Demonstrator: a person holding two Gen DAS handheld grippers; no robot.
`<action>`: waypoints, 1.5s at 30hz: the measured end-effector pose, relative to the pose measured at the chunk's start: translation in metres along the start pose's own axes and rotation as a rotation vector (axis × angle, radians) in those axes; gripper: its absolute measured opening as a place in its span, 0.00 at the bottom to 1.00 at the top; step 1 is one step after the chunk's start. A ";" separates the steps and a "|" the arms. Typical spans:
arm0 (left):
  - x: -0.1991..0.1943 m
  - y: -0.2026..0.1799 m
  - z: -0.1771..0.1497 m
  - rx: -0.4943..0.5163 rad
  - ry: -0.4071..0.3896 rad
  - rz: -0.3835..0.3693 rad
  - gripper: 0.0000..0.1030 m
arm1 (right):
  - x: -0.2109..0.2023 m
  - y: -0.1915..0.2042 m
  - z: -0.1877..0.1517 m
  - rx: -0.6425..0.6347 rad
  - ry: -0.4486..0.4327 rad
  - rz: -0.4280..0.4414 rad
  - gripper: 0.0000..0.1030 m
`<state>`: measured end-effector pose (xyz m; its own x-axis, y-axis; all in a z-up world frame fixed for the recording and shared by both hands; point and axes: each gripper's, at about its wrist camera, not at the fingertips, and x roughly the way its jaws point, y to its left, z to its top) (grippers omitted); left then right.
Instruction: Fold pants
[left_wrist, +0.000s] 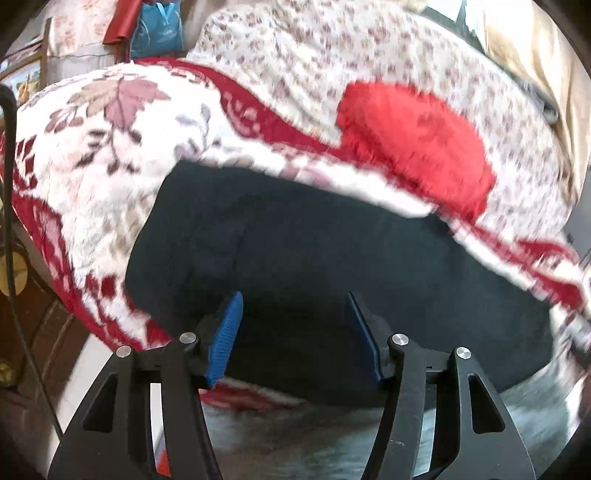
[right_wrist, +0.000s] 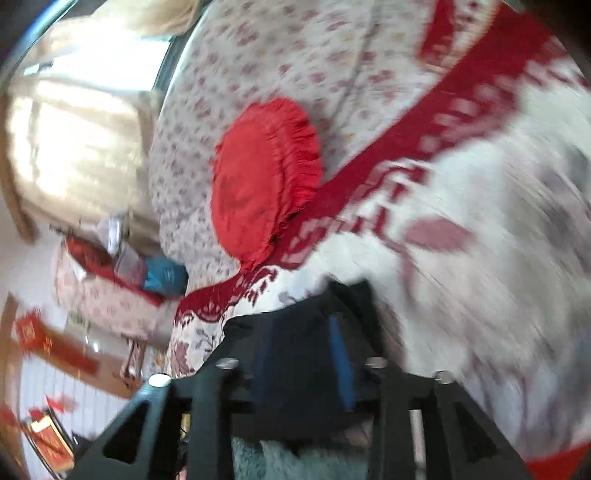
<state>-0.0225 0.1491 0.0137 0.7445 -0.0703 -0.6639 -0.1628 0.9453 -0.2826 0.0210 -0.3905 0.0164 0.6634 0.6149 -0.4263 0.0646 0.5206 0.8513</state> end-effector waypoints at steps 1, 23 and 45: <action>-0.003 -0.006 0.005 -0.027 0.008 -0.045 0.55 | -0.003 -0.012 -0.005 0.040 0.004 0.015 0.34; 0.031 -0.052 -0.023 -0.081 0.228 -0.247 0.55 | -0.001 -0.073 -0.051 0.327 0.043 0.204 0.37; 0.034 -0.050 -0.023 -0.096 0.234 -0.259 0.55 | 0.004 -0.079 -0.039 0.326 0.032 0.206 0.30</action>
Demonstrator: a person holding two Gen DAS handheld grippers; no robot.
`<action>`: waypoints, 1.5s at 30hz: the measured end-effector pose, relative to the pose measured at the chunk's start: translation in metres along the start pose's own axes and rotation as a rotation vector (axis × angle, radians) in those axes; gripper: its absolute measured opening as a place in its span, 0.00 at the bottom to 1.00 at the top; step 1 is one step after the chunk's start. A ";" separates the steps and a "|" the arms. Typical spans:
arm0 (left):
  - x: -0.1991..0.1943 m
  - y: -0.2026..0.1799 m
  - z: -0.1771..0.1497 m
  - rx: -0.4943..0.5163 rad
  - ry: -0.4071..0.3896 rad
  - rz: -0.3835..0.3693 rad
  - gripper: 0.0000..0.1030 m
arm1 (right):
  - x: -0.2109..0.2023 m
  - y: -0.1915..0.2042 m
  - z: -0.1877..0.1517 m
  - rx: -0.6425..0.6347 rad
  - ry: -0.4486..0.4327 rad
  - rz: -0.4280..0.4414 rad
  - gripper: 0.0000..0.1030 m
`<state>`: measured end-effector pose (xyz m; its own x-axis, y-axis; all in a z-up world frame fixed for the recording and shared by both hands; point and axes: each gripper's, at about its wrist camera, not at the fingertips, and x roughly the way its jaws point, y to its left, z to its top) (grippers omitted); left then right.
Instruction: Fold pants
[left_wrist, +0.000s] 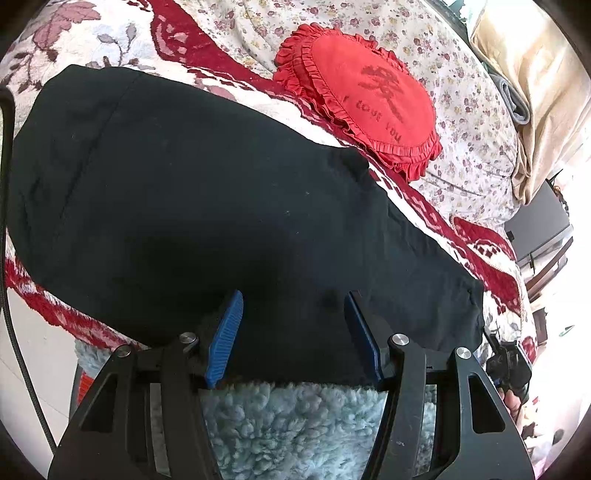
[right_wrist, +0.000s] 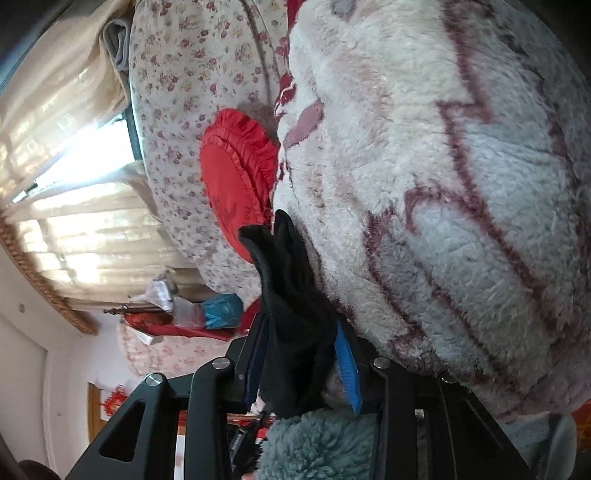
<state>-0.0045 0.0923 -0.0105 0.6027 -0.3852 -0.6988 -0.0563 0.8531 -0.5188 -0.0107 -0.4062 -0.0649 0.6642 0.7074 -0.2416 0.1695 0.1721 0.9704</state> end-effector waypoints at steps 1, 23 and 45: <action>-0.001 0.001 0.000 -0.005 -0.005 -0.003 0.55 | 0.001 0.004 0.000 -0.022 0.008 -0.040 0.22; -0.024 0.040 0.000 -0.194 -0.125 0.070 0.55 | 0.234 0.173 -0.157 -0.940 0.510 -0.245 0.08; -0.036 -0.069 0.007 0.356 -0.208 -0.164 0.61 | 0.137 0.164 -0.086 -0.802 0.167 -0.444 0.34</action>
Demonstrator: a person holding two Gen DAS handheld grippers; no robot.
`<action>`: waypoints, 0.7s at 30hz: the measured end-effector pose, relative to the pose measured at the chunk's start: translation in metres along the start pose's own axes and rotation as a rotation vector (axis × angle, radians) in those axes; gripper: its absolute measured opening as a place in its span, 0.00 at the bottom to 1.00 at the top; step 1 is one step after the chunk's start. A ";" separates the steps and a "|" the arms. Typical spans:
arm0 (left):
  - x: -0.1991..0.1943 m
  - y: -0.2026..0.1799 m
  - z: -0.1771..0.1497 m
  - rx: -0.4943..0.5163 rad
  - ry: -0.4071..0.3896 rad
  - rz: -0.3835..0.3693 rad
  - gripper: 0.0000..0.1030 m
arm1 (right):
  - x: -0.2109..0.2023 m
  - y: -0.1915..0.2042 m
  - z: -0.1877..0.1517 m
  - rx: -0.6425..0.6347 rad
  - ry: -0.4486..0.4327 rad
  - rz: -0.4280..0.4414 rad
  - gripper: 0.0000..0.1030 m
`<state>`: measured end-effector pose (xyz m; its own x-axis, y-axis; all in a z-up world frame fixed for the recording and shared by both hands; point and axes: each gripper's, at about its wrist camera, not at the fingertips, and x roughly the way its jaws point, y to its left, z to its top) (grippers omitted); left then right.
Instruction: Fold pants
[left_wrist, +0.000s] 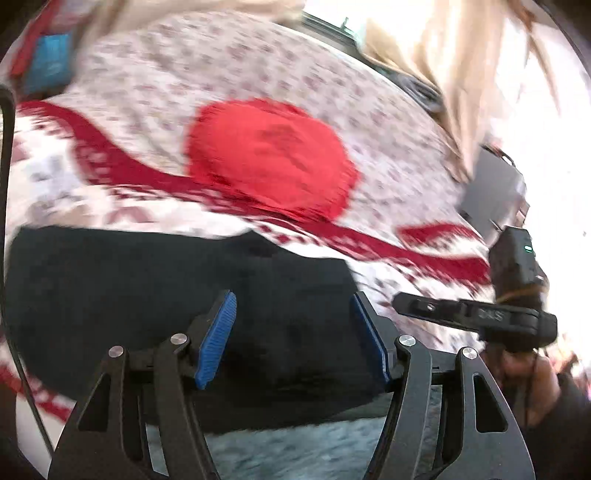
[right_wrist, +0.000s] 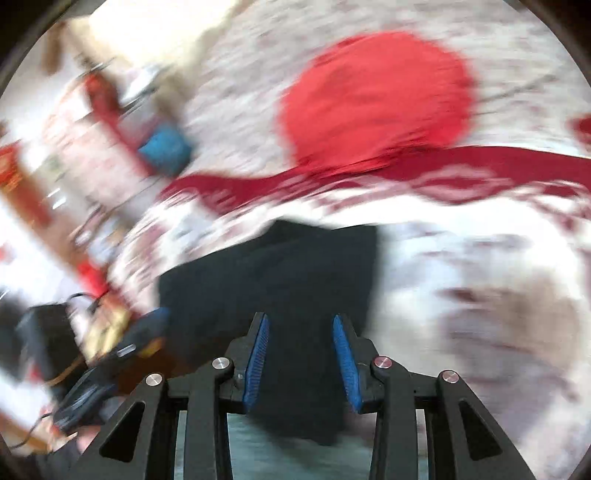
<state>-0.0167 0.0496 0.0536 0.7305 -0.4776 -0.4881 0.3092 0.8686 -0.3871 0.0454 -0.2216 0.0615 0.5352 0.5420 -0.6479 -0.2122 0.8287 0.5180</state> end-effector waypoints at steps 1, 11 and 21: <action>0.011 -0.002 0.001 0.018 0.049 -0.041 0.48 | 0.000 -0.007 -0.001 0.028 0.013 0.009 0.34; 0.061 0.035 -0.017 -0.159 0.348 -0.006 0.06 | 0.063 0.047 -0.026 -0.344 0.376 -0.060 0.23; 0.051 0.016 0.034 -0.147 0.198 -0.058 0.15 | 0.044 0.022 0.002 -0.208 0.226 0.049 0.23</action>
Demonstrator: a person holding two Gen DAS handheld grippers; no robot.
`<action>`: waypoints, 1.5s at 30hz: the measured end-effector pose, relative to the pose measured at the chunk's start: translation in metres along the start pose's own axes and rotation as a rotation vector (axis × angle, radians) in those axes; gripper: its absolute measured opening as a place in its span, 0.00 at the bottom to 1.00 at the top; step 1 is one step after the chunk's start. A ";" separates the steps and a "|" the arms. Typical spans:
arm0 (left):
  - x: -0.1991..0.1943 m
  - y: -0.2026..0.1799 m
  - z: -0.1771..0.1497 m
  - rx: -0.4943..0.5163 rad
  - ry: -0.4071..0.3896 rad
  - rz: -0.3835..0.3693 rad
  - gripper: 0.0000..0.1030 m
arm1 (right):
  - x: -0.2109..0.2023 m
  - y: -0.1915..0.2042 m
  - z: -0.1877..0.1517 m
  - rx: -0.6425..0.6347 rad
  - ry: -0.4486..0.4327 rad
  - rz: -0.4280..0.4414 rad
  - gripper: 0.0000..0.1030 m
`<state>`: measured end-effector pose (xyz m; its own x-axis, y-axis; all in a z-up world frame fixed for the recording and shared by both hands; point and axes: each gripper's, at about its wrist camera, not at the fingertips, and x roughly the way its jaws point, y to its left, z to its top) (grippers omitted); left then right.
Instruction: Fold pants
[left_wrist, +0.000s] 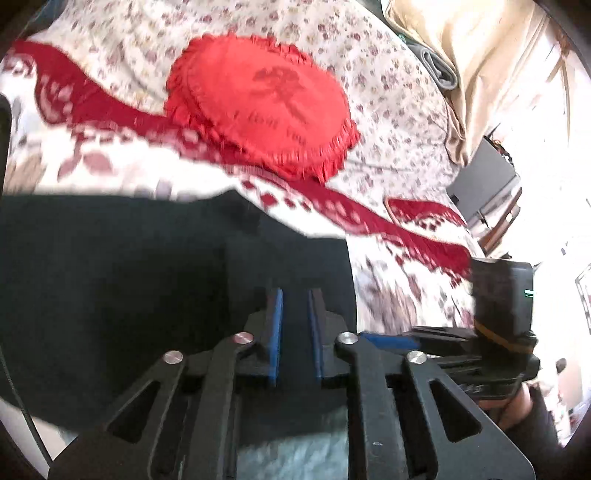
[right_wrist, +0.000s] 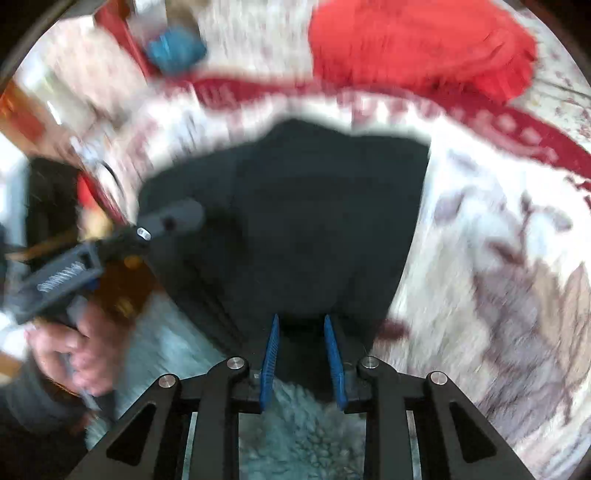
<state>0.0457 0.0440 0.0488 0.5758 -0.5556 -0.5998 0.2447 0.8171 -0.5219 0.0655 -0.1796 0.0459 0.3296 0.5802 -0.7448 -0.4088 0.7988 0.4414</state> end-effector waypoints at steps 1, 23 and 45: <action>0.008 0.000 0.007 -0.003 0.001 0.025 0.17 | -0.007 -0.004 0.006 0.017 -0.063 -0.026 0.23; -0.014 0.043 -0.015 -0.184 -0.118 0.046 0.38 | 0.013 -0.050 0.036 0.171 -0.209 0.012 0.33; -0.110 0.258 -0.127 -0.896 -0.343 -0.151 0.64 | -0.047 -0.106 0.001 0.504 -0.375 0.024 0.33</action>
<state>-0.0532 0.2963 -0.0966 0.8183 -0.4537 -0.3530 -0.2684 0.2415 -0.9325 0.0942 -0.2916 0.0345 0.6390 0.5420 -0.5458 0.0018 0.7085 0.7057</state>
